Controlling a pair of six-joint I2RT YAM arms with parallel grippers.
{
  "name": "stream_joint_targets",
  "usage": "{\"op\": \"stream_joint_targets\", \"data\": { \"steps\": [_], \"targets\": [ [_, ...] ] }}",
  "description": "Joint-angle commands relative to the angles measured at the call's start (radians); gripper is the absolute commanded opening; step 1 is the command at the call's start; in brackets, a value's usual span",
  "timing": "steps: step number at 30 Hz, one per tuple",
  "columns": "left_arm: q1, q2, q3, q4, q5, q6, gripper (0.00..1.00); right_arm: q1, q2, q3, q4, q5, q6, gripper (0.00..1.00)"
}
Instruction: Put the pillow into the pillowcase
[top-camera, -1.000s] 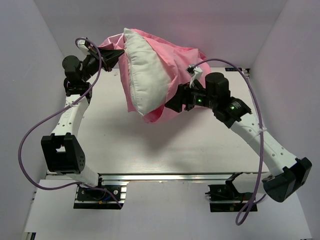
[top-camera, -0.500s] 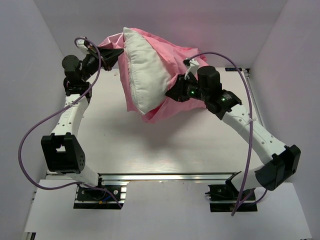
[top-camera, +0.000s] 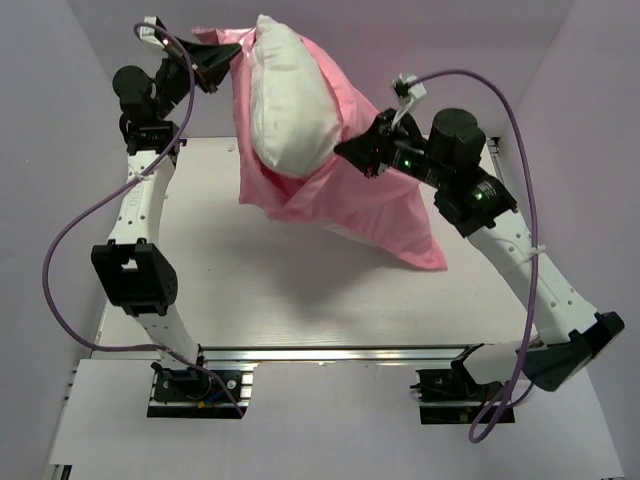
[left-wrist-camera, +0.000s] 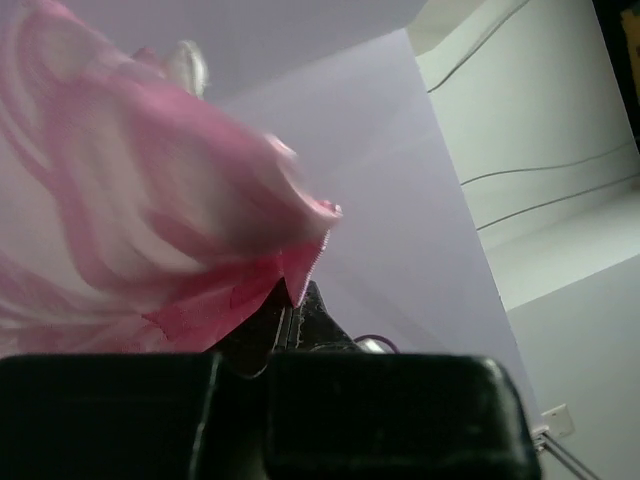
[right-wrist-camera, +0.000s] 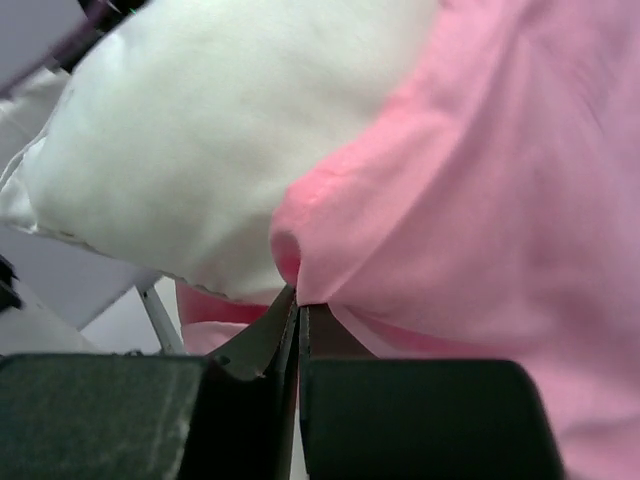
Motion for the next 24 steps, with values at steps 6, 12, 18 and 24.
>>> {"op": "stream_joint_targets", "data": {
  "steps": [6,12,18,24],
  "targets": [
    [-0.007,0.268,0.633,-0.050,-0.116,-0.117,0.00,0.027,0.382,0.735,0.131,-0.081,0.121,0.00],
    [-0.007,0.217,0.539,0.045,-0.128,-0.172,0.00,-0.262,0.394,0.699,0.242,0.086,0.072,0.00],
    [-0.007,0.249,0.576,0.033,-0.145,-0.177,0.00,-0.446,0.399,0.771,0.350,0.140,0.031,0.00],
    [-0.082,0.332,0.674,0.022,-0.174,-0.212,0.00,-0.478,0.422,0.906,0.460,0.191,-0.080,0.00]
  ]
}}
